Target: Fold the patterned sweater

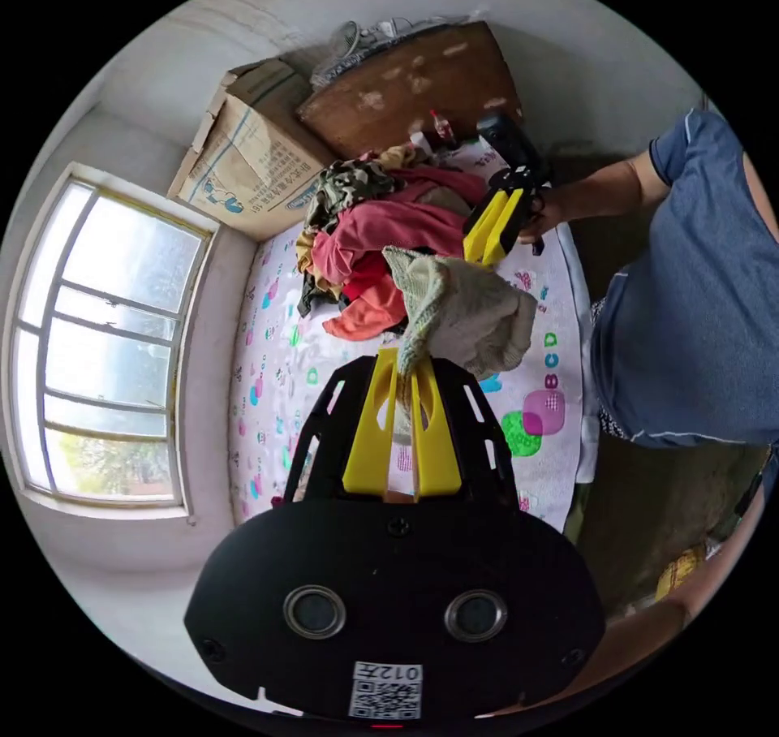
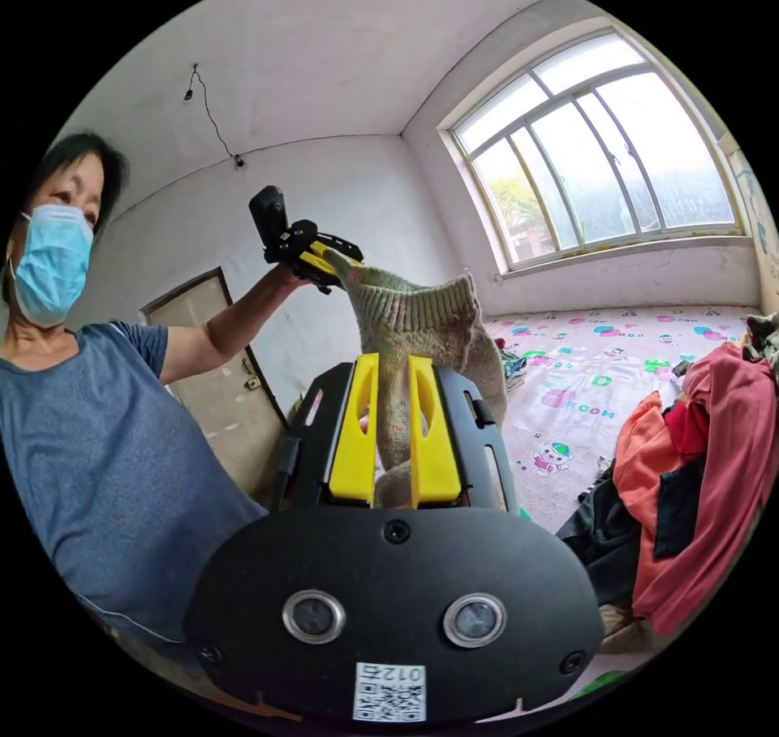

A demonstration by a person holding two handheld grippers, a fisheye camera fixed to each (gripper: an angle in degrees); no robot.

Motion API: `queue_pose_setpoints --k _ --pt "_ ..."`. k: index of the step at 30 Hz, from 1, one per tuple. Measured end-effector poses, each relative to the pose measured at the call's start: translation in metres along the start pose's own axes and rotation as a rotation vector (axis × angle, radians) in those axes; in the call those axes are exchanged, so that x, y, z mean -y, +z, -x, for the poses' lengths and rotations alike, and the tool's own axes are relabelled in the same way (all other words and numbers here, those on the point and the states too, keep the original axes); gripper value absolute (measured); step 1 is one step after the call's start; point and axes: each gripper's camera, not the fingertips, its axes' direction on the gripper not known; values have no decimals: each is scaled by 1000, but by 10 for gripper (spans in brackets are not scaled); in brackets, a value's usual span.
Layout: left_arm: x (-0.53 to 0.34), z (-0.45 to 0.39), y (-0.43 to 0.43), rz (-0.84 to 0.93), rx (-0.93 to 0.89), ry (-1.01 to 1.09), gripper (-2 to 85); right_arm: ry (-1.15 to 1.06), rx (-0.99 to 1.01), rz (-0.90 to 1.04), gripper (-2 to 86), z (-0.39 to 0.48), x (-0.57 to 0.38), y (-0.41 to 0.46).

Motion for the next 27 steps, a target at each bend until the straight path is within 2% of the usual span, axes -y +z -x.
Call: queue_pose_setpoints --k 5,7,9,12,15,18,23,26,27 --pt "7 -2 -27 200 43 5 -1 -76 -51 50 125 14 -18 25" --pt "0 4 -43 261 61 -35 -1 -92 -22 97 145 17 -27 60" --pt "-6 10 -58 291 81 -76 -2 -90 7 124 158 20 -35 91" --pt "-18 21 -87 295 98 -167 -2 -42 175 155 174 34 -44 137" --pt "-31 28 -114 288 125 -248 -2 -105 246 183 181 89 -56 169" --pt "-41 30 -132 294 140 -297 -2 -40 321 122 183 128 -79 179" --pt "-59 35 -146 301 126 -362 -3 -27 195 95 175 188 -119 185" --pt "-66 35 -154 295 126 -349 -3 -93 -49 103 147 216 -137 207" --pt "-70 36 -157 295 126 -348 -3 -117 -110 99 105 219 -143 217"
